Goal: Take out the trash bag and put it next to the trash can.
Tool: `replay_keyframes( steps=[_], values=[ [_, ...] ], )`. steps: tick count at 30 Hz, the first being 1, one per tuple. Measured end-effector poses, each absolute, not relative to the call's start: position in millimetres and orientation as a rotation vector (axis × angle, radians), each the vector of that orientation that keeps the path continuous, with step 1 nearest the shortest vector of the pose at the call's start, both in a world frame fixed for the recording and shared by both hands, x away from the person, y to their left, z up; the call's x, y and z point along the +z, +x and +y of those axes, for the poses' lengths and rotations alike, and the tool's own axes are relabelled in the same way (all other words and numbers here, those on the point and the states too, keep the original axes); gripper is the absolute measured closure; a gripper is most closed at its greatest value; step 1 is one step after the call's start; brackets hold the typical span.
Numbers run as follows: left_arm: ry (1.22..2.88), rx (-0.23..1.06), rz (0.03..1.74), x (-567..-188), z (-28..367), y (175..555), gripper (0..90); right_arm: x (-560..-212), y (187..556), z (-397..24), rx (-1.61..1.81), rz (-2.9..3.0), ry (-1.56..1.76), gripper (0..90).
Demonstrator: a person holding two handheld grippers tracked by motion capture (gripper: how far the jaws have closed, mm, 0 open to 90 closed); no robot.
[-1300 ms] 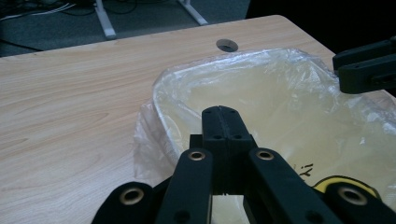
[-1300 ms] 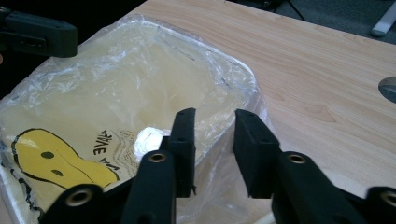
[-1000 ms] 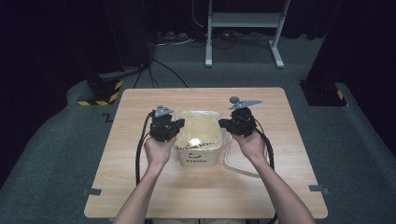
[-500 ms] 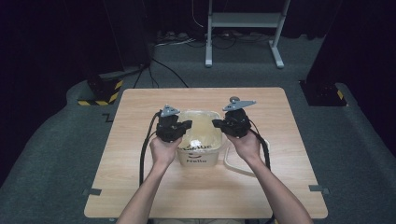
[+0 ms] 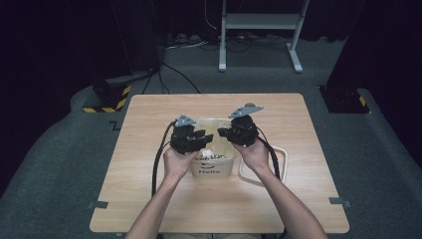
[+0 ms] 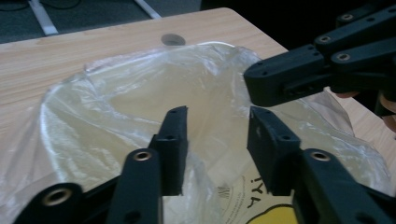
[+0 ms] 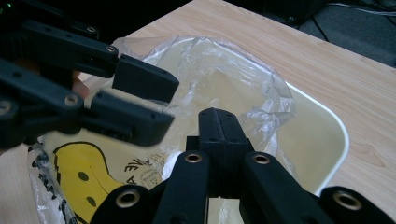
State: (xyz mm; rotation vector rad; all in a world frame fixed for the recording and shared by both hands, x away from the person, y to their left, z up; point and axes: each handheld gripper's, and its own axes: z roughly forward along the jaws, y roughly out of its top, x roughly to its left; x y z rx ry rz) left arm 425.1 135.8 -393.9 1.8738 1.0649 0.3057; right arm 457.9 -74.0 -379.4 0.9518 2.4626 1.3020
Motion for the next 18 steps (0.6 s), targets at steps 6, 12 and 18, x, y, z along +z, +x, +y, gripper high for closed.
replay_keyframes(
  steps=[6,12,18],
  values=[
    [1.891,0.282,1.029,-395,130,424,47.9,-379,458,-67,1.314,2.472,0.94,90.0],
    [1.922,0.29,1.013,-396,125,423,44.3,-377,456,-62,1.335,2.473,0.924,90.0],
    [1.942,0.318,1.026,-397,119,424,46.5,-374,451,-54,1.362,2.478,0.889,90.0]
  ],
)
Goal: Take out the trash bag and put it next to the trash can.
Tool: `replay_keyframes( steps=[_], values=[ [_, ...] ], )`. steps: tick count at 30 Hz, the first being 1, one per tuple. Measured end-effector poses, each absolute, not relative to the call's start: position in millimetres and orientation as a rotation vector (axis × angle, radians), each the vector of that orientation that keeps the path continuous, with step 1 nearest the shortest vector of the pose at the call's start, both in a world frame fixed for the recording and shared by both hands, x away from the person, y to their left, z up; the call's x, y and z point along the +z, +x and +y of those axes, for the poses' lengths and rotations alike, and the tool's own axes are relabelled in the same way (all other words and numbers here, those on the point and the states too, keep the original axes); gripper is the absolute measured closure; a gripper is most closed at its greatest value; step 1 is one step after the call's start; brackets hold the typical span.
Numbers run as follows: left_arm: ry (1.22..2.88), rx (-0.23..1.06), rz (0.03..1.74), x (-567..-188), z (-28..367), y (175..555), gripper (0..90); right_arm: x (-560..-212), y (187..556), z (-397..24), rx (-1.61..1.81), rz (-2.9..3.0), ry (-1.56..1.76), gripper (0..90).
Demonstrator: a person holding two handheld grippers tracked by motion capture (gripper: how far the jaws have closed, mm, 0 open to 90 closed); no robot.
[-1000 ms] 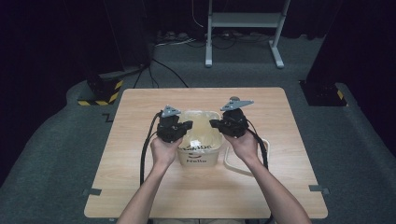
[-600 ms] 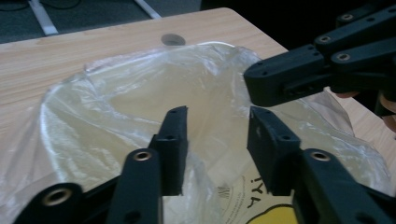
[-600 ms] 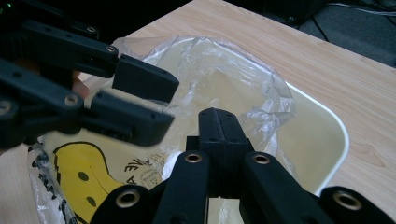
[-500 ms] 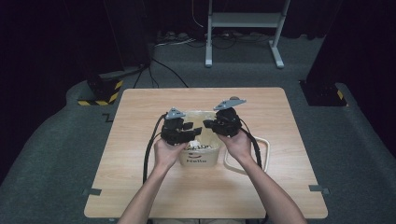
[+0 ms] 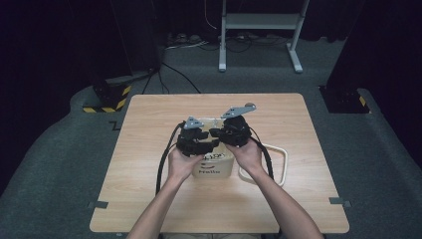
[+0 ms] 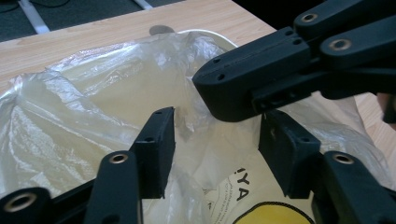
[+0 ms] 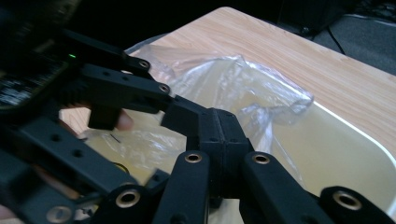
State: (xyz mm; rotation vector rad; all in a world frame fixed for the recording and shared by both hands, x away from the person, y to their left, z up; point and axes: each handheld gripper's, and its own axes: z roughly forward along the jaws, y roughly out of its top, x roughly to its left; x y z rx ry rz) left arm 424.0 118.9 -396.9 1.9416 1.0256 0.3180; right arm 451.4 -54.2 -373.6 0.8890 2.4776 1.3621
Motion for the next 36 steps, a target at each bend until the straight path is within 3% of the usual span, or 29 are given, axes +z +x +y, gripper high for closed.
replay_keyframes(
  steps=[4,13,17,25,36],
  values=[
    [1.956,0.319,1.038,-397,117,425,50.0,-373,450,-52,1.374,2.477,0.869,90.0],
    [2.006,0.362,1.061,-397,111,425,77.3,-374,449,-53,1.398,2.478,0.864,87.7],
    [2.015,0.378,1.081,-397,108,424,84.6,-376,450,-59,1.404,2.446,0.893,76.2],
    [2.015,0.386,1.093,-396,109,424,88.3,-376,449,-78,1.392,2.374,0.972,56.1],
    [1.997,0.395,1.094,-391,112,423,88.8,-381,447,-114,1.391,2.283,1.037,47.8]
  ],
)
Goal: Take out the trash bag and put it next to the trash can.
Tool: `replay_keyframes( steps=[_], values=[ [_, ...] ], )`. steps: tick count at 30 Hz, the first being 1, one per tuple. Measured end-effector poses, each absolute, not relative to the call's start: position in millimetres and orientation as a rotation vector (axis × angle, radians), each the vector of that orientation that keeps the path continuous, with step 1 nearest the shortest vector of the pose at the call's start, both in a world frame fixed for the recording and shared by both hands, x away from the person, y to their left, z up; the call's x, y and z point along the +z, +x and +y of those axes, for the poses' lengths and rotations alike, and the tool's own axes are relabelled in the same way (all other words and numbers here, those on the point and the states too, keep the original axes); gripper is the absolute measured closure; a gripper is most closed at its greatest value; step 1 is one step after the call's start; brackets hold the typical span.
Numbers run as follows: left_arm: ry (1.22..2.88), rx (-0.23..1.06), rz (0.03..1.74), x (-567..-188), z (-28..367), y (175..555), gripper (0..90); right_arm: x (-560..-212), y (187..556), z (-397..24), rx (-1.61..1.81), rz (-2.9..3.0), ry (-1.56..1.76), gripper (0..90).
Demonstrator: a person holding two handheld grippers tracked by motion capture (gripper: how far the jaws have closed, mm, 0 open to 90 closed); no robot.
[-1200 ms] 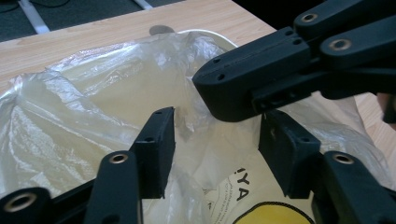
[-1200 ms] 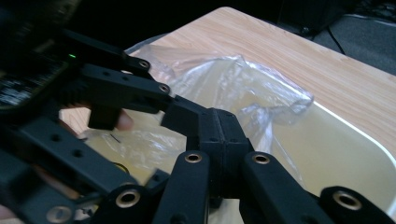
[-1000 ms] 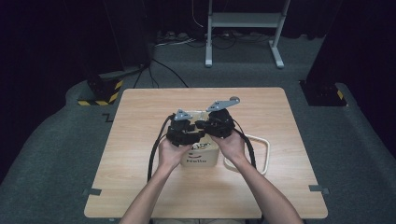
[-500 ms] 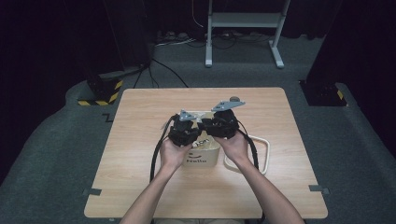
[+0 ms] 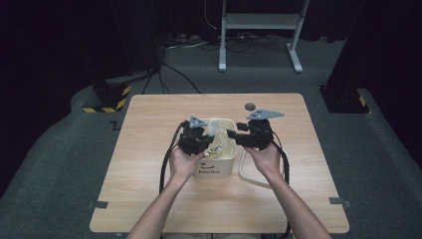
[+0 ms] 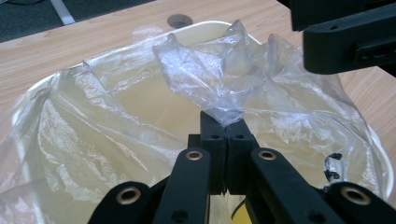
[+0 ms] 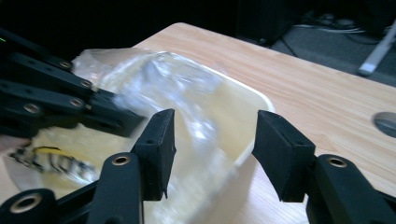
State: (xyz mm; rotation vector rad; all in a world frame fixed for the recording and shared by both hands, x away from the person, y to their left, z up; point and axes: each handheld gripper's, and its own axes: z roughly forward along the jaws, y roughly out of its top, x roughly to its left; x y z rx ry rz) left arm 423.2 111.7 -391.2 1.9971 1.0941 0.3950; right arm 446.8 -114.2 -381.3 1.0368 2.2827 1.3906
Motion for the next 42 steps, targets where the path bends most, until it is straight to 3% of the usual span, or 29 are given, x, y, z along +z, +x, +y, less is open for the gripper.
replay_keyframes(
  steps=[20,33,42],
  values=[
    [1.948,0.384,1.077,-378,117,422,89.5,-420,432,-186,1.335,2.16,1.165,45.1],
    [1.921,0.394,1.066,-367,122,421,89.7,-484,424,-220,1.123,2.19,1.27,45.2],
    [1.909,0.396,1.055,-361,123,421,89.7,-508,421,-228,1.033,2.204,1.305,45.3]
  ],
)
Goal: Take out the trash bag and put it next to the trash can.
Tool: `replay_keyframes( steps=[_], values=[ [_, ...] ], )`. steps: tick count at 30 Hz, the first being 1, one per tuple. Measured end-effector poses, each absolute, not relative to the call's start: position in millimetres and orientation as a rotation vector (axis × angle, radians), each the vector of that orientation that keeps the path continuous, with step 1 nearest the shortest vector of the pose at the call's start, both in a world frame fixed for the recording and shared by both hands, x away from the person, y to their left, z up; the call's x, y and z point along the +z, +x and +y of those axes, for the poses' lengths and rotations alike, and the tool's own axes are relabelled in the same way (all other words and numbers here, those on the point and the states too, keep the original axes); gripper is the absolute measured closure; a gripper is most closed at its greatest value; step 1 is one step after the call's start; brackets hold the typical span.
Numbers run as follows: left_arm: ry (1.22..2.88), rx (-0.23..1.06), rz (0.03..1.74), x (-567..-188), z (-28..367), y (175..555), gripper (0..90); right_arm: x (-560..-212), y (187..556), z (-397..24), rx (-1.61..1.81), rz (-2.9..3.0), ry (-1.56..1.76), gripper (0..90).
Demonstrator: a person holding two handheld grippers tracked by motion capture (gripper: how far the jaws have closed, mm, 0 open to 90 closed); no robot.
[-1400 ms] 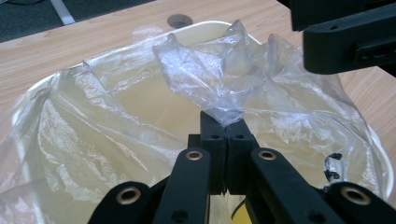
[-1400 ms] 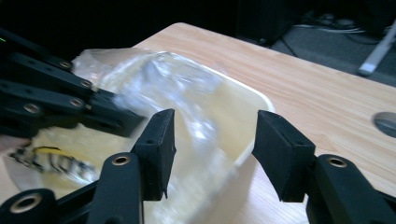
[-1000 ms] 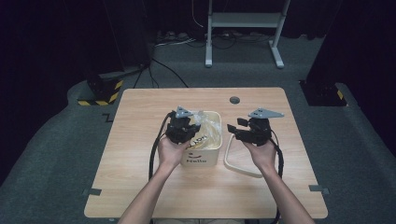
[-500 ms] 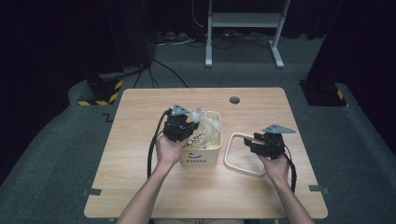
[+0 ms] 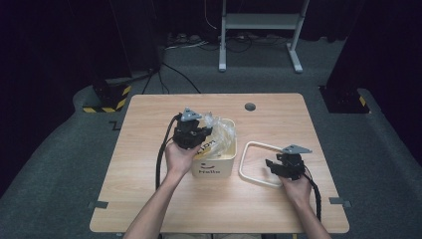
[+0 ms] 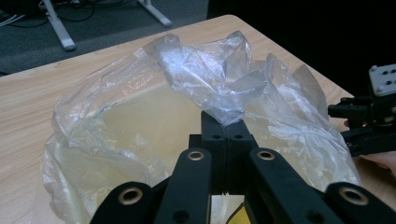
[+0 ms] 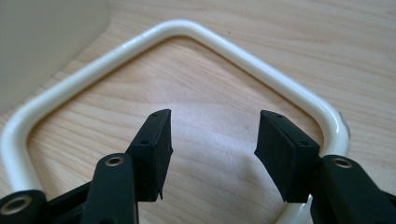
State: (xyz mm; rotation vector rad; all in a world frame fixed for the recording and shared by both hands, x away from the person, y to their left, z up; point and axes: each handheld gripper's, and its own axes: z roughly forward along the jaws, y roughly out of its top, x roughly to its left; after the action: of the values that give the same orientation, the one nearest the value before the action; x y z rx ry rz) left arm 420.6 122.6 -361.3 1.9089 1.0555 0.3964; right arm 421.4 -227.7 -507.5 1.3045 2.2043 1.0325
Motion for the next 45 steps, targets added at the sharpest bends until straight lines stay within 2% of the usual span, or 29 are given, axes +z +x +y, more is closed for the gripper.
replay_keyframes(
  steps=[13,16,20,45],
  values=[
    [1.891,0.407,1.043,-349,126,418,89.7,-521,421,-230,0.981,2.196,1.299,43.7],
    [1.878,0.411,1.041,-345,129,417,89.7,-523,422,-230,0.976,2.181,1.281,37.3],
    [1.871,0.411,1.045,-344,133,417,89.8,-523,424,-230,0.972,2.182,1.283,35.0],
    [1.762,0.415,1.047,-323,159,410,89.9,-524,424,-230,0.966,2.175,1.295,33.4]
  ],
)
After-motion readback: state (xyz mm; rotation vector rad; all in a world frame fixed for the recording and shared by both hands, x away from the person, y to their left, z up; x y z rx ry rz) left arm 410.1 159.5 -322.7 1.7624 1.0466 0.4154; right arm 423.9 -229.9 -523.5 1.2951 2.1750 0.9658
